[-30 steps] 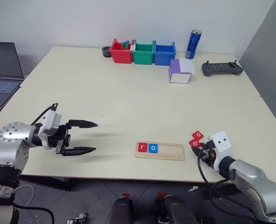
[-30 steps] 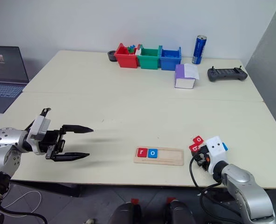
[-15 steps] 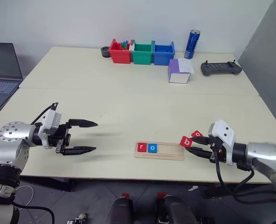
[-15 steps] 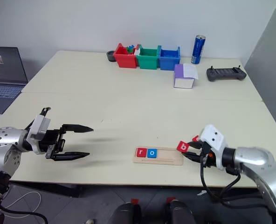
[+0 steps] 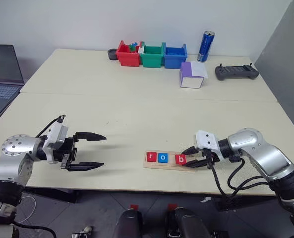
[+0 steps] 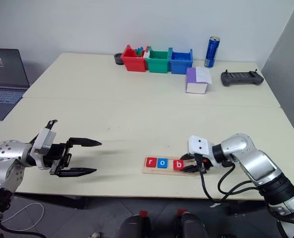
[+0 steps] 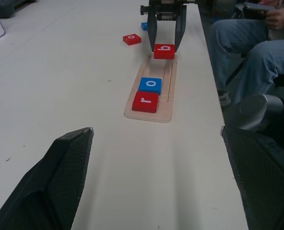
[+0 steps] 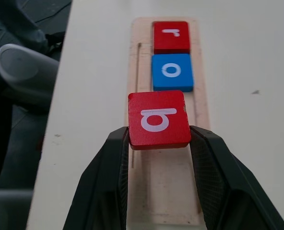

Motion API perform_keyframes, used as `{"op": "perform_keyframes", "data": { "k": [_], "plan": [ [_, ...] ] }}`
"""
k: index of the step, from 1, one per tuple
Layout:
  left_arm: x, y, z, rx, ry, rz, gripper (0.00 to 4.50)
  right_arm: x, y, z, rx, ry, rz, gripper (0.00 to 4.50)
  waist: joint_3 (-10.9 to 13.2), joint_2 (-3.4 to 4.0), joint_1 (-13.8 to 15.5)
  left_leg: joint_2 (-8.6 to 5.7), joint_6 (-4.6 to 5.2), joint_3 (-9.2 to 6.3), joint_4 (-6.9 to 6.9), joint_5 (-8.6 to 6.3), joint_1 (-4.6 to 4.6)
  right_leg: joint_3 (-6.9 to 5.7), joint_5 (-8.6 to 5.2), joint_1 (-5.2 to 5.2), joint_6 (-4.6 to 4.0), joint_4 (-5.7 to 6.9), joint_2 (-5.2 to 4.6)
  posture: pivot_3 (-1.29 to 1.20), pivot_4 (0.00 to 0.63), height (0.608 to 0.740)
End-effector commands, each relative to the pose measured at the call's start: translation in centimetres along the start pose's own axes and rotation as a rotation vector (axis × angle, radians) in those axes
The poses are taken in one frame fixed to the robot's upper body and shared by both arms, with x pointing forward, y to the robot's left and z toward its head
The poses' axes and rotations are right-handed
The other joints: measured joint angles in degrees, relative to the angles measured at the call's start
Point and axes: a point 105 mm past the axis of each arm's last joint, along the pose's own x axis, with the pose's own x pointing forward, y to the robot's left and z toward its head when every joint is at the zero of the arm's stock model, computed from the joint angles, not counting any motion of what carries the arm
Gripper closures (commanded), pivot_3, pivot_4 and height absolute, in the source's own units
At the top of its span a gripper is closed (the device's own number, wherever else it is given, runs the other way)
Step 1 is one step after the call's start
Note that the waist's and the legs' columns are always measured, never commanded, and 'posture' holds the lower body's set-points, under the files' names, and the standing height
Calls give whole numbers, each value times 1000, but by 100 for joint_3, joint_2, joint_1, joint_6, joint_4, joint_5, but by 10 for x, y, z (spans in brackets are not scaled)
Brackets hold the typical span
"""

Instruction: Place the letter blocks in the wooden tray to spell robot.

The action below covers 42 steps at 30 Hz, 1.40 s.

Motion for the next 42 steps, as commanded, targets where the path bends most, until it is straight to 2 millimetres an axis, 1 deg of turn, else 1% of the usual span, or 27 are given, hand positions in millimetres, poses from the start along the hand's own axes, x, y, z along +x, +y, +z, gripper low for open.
{"op": "perform_keyframes", "data": {
  "k": [1,5,9,20,28,42],
  "plan": [
    [-8,1,12,47,-2,18,0,3,-7,8,-63,6,8,3033,0,0,0,0,0,0,0,0,0,0,0,0,0,0,0,0,150,740],
    [-9,-2,11,47,-4,22,0,11,-17,9,-62,14,-21,3033,0,1,-37,3,0,2,1,0,6,0,0,2,0,5,0,0,150,740],
    [-8,-4,9,49,5,14,0,16,-23,7,-64,29,-44,3033,1,1,-38,2,-1,1,0,1,6,0,0,1,-1,6,-1,0,150,740],
    [-10,0,10,56,20,24,0,25,-25,7,-65,48,-59,3033,1,1,-38,1,-1,3,1,1,6,1,0,2,-1,7,-3,0,150,740],
    [-11,1,11,61,21,31,0,35,-24,14,-71,37,-43,3033,1,1,-48,1,-1,3,1,1,6,1,0,2,-2,7,-3,0,150,740],
    [-12,2,10,69,21,39,0,38,-25,15,-71,39,-37,3033,1,1,-52,1,-1,3,1,1,6,1,1,2,-2,8,-3,0,150,740]
  ]
}}
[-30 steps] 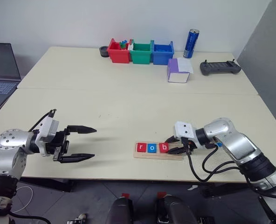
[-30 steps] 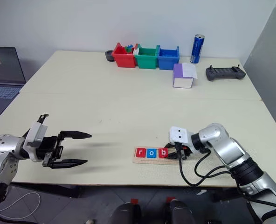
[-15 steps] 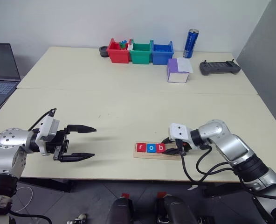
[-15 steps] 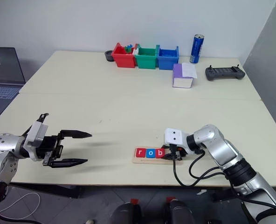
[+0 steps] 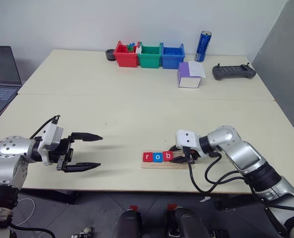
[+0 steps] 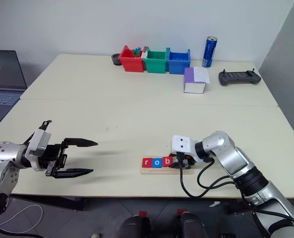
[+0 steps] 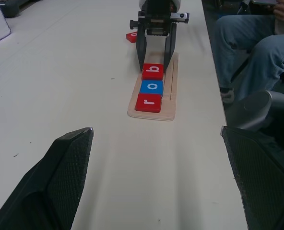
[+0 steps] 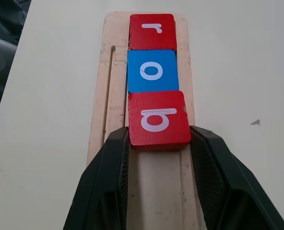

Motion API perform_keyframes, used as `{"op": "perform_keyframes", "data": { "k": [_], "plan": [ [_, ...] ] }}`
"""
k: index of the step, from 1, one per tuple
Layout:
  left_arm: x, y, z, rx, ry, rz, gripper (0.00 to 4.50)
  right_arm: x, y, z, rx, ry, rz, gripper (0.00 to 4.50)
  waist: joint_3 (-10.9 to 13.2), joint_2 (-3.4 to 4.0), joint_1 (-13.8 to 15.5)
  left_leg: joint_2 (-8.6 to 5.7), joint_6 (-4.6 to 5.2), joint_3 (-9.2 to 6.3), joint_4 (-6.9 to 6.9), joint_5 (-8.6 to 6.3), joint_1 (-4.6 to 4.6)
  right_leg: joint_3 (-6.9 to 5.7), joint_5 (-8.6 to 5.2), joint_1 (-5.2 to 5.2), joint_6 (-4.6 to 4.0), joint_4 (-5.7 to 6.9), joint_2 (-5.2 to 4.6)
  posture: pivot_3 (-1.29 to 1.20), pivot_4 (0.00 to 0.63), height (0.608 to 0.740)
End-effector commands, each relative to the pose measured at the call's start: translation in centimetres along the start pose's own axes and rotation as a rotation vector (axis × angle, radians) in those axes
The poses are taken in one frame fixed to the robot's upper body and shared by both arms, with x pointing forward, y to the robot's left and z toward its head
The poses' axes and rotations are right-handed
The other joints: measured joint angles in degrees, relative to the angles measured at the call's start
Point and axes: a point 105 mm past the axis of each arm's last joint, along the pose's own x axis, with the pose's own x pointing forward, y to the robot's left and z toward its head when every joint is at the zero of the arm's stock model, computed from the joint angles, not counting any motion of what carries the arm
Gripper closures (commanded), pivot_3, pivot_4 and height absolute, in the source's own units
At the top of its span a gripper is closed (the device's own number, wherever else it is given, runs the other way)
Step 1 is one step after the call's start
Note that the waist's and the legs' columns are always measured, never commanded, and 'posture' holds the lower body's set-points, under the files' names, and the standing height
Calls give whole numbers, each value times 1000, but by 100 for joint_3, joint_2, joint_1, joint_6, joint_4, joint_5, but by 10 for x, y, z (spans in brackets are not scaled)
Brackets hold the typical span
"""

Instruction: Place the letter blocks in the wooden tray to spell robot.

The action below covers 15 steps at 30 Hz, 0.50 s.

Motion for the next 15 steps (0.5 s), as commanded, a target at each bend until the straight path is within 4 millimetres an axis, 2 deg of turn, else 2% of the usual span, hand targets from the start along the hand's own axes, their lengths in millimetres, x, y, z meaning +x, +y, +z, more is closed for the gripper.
{"op": "perform_keyframes", "data": {
  "k": [1,10,15],
  "plan": [
    [-6,5,9,52,1,18,0,0,-1,8,-27,-14,8,3033,0,0,-1,0,0,0,0,0,0,0,0,0,0,0,0,0,150,740],
    [-7,3,7,54,5,22,0,4,-1,13,-30,-26,10,3033,0,0,-3,0,0,0,0,0,0,0,0,0,0,1,0,0,150,740],
    [-6,4,7,55,4,23,0,1,0,9,-26,-17,11,3033,0,0,-4,0,0,0,0,0,0,0,0,0,0,1,0,0,150,740]
  ]
}}
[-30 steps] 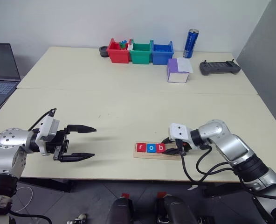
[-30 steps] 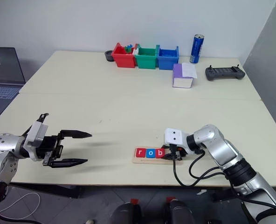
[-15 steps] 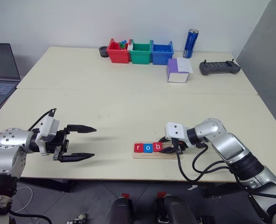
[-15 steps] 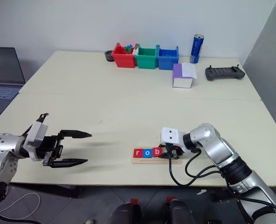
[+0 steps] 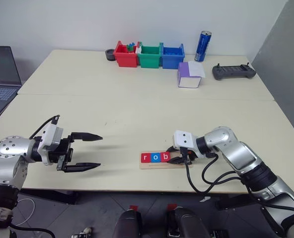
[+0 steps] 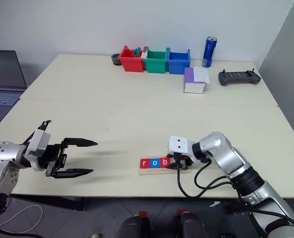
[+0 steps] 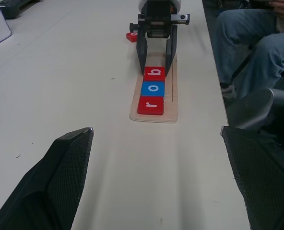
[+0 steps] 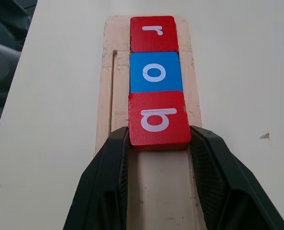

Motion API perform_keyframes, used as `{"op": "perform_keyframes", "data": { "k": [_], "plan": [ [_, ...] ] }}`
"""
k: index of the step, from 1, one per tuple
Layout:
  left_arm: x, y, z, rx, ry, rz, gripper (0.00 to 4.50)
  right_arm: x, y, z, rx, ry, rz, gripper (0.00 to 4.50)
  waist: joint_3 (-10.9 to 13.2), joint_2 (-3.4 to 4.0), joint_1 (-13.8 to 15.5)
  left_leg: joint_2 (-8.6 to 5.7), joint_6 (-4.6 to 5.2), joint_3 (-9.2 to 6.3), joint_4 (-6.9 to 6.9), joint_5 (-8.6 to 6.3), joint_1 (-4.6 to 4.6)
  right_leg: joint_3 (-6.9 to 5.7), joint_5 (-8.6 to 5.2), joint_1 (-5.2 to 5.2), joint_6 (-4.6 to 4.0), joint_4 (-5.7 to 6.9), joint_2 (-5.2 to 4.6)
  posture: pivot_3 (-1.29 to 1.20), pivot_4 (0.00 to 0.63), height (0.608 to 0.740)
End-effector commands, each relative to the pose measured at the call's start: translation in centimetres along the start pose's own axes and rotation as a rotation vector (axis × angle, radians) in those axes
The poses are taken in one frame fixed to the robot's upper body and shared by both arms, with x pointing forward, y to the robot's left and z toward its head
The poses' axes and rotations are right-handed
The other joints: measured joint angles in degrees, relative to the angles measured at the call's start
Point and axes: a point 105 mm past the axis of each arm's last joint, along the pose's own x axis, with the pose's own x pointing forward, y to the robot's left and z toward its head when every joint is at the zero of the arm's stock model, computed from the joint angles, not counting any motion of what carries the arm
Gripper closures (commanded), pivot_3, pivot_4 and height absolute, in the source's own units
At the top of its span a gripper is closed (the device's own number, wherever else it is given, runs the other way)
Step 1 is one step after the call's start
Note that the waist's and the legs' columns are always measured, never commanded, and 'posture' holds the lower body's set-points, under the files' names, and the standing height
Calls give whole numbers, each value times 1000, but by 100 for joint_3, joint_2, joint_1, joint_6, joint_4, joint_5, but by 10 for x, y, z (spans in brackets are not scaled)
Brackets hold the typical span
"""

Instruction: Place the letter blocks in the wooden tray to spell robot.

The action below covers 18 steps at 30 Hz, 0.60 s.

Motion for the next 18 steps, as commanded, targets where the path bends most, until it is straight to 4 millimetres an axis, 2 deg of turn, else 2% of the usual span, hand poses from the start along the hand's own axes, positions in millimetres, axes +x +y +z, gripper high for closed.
{"op": "perform_keyframes", "data": {
  "k": [1,18],
  "plan": [
    [-6,4,7,40,0,22,0,-6,-1,3,-23,5,-3,3033,0,0,0,0,0,0,0,0,0,0,0,0,0,0,0,0,150,740],
    [-6,4,7,39,3,19,0,-5,0,3,-25,6,-3,3033,0,0,-2,1,0,0,0,0,1,0,0,0,0,0,0,0,150,740]
  ]
}}
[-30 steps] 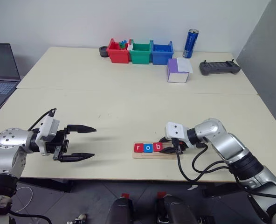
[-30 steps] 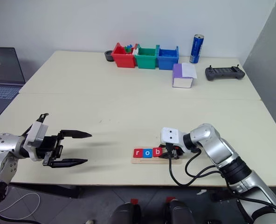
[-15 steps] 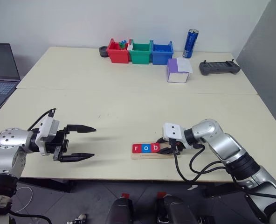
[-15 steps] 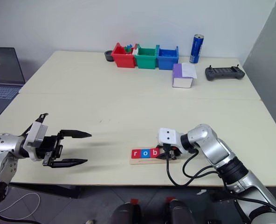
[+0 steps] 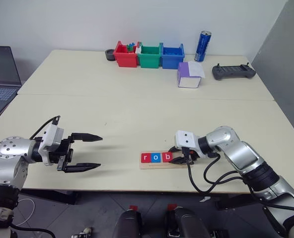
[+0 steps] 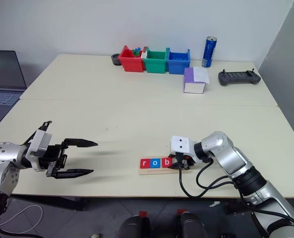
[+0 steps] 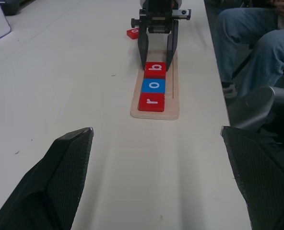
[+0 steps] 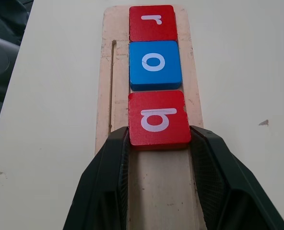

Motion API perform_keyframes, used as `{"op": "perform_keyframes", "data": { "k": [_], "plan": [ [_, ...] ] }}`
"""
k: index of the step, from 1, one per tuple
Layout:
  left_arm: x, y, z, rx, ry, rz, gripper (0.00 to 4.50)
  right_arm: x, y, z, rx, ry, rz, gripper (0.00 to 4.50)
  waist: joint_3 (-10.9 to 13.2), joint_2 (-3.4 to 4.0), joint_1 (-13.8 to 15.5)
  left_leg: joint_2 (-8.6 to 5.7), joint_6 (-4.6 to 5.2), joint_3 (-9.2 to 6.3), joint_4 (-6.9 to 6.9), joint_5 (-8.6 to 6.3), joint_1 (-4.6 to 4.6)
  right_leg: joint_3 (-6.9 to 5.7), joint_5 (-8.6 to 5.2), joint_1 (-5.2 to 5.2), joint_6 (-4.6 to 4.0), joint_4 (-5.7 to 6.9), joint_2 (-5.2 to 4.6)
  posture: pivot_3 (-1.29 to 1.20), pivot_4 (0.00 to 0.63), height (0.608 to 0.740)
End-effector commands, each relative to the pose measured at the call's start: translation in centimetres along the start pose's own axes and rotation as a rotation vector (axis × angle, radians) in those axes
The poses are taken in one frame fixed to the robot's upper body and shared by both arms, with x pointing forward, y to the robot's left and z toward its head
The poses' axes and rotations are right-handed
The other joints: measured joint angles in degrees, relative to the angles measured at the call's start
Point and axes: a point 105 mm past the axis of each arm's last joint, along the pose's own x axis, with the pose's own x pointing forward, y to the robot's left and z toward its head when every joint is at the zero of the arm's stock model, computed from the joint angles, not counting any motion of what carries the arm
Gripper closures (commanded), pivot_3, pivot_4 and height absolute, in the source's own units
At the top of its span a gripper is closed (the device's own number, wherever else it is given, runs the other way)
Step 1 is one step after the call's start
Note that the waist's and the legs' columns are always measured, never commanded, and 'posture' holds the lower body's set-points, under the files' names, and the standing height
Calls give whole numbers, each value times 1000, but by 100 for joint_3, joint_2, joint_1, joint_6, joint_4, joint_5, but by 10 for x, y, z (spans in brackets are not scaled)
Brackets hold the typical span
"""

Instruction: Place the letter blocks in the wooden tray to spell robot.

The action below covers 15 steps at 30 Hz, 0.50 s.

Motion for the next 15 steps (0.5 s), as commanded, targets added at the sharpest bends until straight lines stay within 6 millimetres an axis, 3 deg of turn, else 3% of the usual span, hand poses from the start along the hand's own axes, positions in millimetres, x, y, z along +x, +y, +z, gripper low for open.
{"op": "perform_keyframes", "data": {
  "k": [1,15],
  "plan": [
    [-5,4,9,45,-4,15,0,-1,0,8,-35,-15,-3,3033,0,0,0,0,0,0,0,0,0,0,0,0,0,0,0,0,150,740],
    [-6,3,8,38,-3,14,0,4,3,13,-46,-18,6,3033,0,0,-1,0,0,0,0,0,0,0,0,0,0,0,0,0,150,740]
  ]
}}
